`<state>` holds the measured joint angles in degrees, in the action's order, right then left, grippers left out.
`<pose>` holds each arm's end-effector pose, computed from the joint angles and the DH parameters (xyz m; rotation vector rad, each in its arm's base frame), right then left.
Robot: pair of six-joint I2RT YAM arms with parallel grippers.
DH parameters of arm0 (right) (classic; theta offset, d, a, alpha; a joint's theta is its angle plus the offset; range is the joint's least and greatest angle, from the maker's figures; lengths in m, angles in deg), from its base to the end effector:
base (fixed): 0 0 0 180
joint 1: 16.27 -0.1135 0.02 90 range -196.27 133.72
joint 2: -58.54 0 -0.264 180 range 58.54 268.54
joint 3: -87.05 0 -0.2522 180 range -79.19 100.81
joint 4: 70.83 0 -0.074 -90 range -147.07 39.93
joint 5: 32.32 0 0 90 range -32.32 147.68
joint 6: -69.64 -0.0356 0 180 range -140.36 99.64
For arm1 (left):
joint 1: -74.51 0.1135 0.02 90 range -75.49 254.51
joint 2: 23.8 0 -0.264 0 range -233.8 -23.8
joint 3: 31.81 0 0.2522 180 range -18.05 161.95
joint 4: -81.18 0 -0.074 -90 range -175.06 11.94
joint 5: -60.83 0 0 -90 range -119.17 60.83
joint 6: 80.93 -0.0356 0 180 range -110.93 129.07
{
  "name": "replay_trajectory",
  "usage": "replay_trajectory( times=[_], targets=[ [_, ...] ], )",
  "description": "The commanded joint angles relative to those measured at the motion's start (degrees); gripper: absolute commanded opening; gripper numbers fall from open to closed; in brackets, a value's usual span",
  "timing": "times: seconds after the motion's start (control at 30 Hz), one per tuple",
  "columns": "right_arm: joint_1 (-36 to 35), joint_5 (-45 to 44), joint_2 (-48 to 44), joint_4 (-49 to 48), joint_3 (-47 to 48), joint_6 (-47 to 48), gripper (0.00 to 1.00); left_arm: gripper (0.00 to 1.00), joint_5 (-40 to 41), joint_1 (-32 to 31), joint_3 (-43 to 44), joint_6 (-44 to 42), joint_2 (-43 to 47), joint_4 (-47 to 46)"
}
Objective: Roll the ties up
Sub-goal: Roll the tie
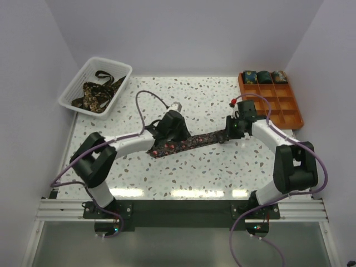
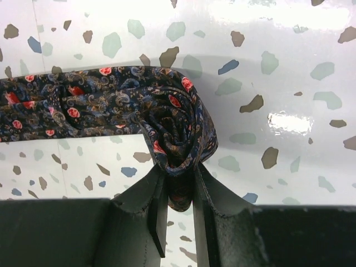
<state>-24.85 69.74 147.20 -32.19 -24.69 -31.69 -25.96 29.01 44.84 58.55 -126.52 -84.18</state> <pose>0.3017 0.0530 0.1962 -0.0137 2.6187 0.3977 0.2732 -0.2751 0.1887 -0.1147 2.4087 -0.7698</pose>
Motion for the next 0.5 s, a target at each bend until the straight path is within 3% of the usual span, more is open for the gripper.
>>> replay_trajectory(
  times=[0.0, 0.27, 0.47],
  targets=[
    [-1.00, -4.93, 0.46, 4.38, 4.03, 1.75, 0.02, 0.31, 4.35, 3.56, -6.09, -5.17, 8.57, 1.66],
    [-1.62, -7.66, 2.83, 9.29, 8.16, 2.36, 0.00, 0.32, 7.78, 9.89, -16.04, -11.15, 15.70, 4.83],
    [-2.23, -8.89, 3.89, 11.15, 10.19, 2.98, 0.00, 0.29, 6.64, 13.06, -16.40, -15.10, 12.56, 4.04]
  ],
)
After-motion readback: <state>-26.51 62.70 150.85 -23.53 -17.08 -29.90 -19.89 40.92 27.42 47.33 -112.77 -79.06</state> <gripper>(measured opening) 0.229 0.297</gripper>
